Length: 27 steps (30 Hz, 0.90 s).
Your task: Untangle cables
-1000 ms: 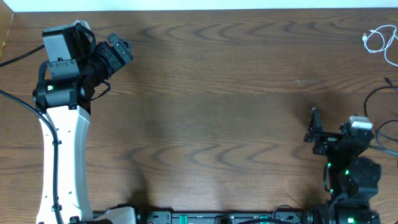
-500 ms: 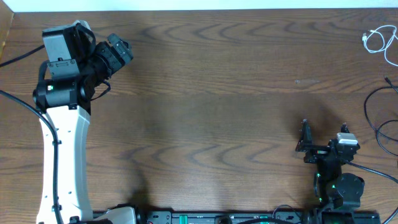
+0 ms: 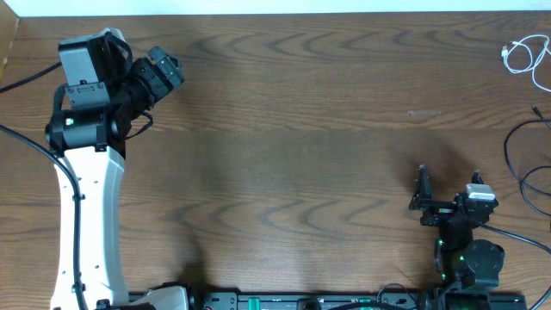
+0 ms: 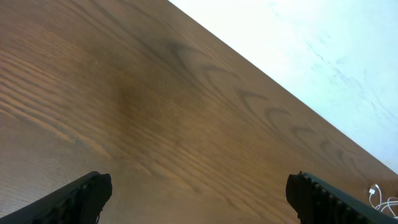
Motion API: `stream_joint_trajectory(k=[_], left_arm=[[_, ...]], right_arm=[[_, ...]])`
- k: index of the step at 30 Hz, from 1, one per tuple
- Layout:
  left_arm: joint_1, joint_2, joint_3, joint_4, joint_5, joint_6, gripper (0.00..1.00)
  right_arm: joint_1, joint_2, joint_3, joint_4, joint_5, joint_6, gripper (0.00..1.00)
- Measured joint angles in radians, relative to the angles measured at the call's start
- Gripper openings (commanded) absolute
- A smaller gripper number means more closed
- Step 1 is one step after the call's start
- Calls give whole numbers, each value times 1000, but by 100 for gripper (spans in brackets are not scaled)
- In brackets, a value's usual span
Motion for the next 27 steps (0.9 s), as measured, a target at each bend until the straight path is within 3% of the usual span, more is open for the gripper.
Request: stream_joint_trajectory(k=[14,19,27], left_arm=[[0,0,0,-13,-4,0,95],[1,-26,-44,-5,-104,10,95],[3,-316,-374,294,-166,182,95]], right_arm=[[0,0,0,0,0,0,99],[0,0,0,0,0,0,99],[0,-2,0,1,0,0,99]])
